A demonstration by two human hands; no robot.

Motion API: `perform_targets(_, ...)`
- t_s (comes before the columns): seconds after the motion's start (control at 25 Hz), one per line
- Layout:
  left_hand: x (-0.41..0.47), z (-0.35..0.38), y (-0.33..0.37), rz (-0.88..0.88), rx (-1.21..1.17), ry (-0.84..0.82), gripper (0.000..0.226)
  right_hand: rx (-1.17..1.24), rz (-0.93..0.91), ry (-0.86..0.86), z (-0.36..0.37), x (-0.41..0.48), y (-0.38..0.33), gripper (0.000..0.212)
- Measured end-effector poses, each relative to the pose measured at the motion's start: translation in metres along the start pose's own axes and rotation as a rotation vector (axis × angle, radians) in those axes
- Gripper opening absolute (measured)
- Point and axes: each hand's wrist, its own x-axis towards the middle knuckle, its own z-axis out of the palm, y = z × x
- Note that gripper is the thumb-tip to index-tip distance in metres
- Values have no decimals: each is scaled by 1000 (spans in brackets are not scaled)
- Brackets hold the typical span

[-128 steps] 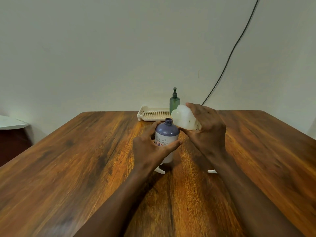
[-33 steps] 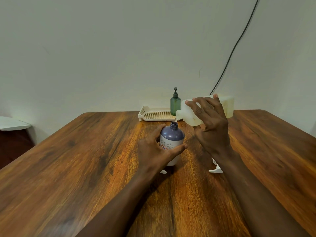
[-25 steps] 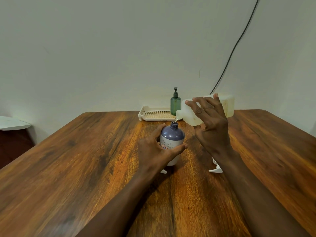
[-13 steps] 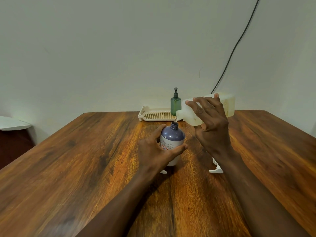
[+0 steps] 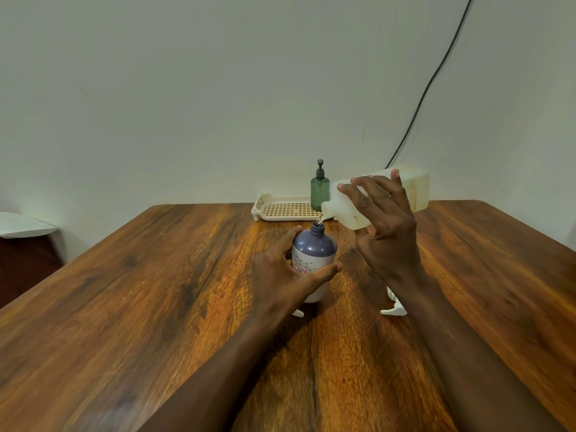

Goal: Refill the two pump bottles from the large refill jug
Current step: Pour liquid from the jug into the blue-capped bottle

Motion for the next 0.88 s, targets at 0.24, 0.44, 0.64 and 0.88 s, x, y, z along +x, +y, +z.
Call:
perform_targets(0.24, 0, 1, -1, -6, 7, -6, 94, -13, -1, -4, 0, 1, 0, 74)
perform_targets(0.44, 0, 0, 0, 0, 8, -3, 91, -8, 1, -9, -2, 1, -2, 73)
perform_targets(0.64, 0, 1, 0, -7, 9, 0, 94, -10, -6, -10, -3, 1, -1, 72)
perform_targets(0.88, -1, 0, 1, -5, 4, 3, 92, -4, -9, -8, -3, 1, 0, 71)
